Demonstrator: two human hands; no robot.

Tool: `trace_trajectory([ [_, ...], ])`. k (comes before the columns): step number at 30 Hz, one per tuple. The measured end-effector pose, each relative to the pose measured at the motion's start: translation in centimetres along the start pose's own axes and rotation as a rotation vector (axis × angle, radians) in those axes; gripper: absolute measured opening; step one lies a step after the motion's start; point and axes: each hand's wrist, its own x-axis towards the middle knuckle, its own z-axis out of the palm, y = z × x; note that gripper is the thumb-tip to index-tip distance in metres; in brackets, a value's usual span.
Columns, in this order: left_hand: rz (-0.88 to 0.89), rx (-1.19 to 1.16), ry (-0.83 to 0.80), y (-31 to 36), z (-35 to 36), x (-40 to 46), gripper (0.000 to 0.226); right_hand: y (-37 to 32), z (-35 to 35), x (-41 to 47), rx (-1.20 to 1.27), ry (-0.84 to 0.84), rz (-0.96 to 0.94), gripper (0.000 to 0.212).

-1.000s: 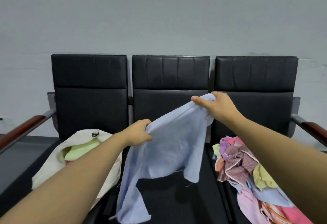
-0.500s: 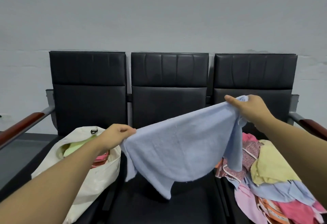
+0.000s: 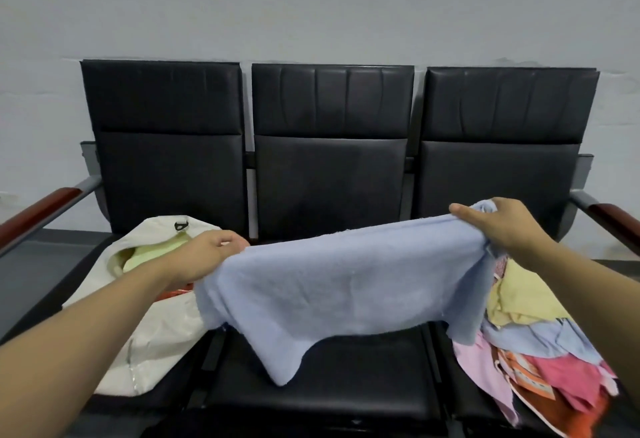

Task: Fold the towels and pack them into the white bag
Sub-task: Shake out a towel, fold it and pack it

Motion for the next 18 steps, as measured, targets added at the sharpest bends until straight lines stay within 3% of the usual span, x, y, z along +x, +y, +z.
trace_trajectory([
  [3, -0.022, 0.005, 0.009, -0.9, -0.6, -0.1, 0.079, 0.6, -0.3, -0.5, -0.08, -0.119, 0.007, 0.041],
  [4, -0.031, 0.004, -0.014, -1.2, -0.8, -0.3, 0.083, 0.8, -0.5, -0.6, -0.104, -0.186, 0.027, 0.044],
  [8, -0.042, 0.05, -0.113, -1.4, -1.9, -0.3, 0.075, 1.6, -1.1, -0.2, -0.159, -0.438, 0.125, 0.052],
  [10, -0.035, 0.115, -0.088, -1.4, -2.3, 0.7, 0.074, 1.7, -0.9, -0.1, -0.161, -0.498, 0.14, 0.048],
  [14, 0.001, 0.222, 0.029, -2.0, -2.1, 3.8, 0.06, 3.1, 1.2, 1.3, -0.245, -0.438, 0.077, 0.029],
  [18, -0.032, 0.445, 0.079, -3.0, 0.2, 7.6, 0.034, 7.3, 5.0, 4.6, -0.446, -0.32, 0.036, 0.054],
])
